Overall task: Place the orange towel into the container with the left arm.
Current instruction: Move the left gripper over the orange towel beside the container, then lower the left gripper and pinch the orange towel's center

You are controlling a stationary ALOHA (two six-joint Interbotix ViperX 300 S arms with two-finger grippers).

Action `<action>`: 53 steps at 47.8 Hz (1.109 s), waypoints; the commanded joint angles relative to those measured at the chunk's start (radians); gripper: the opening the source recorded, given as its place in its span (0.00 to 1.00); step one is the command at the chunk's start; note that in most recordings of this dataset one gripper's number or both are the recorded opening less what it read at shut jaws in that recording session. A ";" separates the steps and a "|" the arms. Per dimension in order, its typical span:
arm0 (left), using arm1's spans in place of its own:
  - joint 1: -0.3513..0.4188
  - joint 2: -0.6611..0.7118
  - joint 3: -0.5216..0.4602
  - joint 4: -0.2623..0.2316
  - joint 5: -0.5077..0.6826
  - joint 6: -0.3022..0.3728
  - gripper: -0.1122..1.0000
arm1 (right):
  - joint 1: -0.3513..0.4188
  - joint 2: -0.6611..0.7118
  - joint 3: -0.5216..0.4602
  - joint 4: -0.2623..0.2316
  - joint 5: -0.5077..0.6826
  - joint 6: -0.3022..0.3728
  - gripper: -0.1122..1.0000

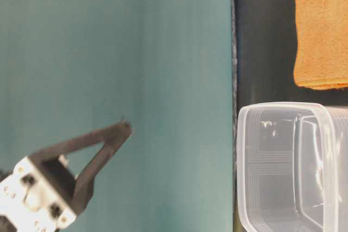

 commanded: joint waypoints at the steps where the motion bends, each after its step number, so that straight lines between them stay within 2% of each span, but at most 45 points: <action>1: 0.002 0.049 -0.071 0.005 0.023 0.002 0.16 | 0.002 -0.014 -0.006 0.005 0.003 0.006 0.83; 4: 0.002 0.087 -0.098 0.005 0.034 0.002 0.28 | 0.002 -0.029 -0.005 0.005 0.009 0.006 0.82; 12: -0.002 0.207 -0.186 0.003 0.060 0.003 0.74 | 0.008 -0.074 -0.006 0.005 0.028 0.006 0.82; 17: 0.002 0.290 -0.241 0.005 0.066 0.005 0.90 | 0.014 -0.097 -0.003 0.005 0.040 0.006 0.82; 37: 0.026 0.637 -0.436 0.005 0.078 0.130 0.91 | 0.018 -0.107 0.011 0.005 0.063 0.009 0.82; 53: 0.015 0.739 -0.468 0.003 0.074 0.138 0.91 | 0.018 -0.112 0.014 0.006 0.063 0.012 0.82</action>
